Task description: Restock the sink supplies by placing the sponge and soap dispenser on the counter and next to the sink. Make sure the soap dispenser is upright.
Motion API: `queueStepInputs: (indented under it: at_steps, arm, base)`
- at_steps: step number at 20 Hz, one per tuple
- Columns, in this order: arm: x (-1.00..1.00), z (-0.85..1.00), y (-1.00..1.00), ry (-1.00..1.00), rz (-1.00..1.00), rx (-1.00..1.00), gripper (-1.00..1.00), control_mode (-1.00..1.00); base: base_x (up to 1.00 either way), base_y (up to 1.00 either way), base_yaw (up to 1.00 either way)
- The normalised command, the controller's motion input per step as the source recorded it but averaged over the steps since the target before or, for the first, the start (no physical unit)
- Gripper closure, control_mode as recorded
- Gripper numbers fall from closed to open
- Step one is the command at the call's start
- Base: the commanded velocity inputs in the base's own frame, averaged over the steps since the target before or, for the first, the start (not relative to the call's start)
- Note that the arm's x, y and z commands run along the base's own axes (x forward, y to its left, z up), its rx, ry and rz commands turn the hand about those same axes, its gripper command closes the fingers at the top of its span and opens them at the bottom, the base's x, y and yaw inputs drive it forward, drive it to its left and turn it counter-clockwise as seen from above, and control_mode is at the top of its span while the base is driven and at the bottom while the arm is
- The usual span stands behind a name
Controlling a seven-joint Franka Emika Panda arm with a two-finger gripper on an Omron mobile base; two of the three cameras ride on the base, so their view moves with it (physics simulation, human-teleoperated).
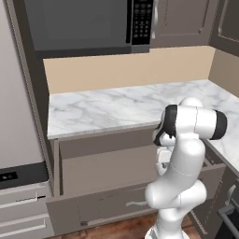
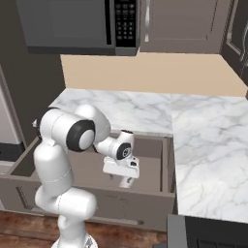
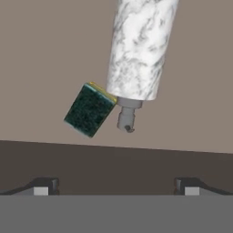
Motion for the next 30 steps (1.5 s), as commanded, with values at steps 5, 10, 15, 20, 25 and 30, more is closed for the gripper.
queueStepInputs:
  at_steps: [5,10,15,20,25,30]
  arm:
    - [0.23,-0.02,-0.15,0.0,0.0,0.0,-1.0,-1.0]
    - [0.09,-0.03,-0.01,0.0,0.0,0.0,-1.0,-1.0]
    - [0.22,0.0,0.0,0.0,0.0,0.0,-1.0,-1.0]
    - [0.18,0.0,0.0,-0.02,0.0,0.0,-1.0,-1.0]
    - [0.11,-0.01,0.0,-0.12,-0.02,0.0,-1.0,-1.0]
    - [0.15,-0.02,0.0,-0.07,-0.03,0.0,-1.0,-1.0]
  base:
    - [0.0,0.0,0.0]
    - [0.0,0.0,0.0]
    - [0.0,0.0,0.0]
    - [0.0,0.0,0.0]
    - [0.0,0.0,0.0]
    - [0.0,0.0,0.0]
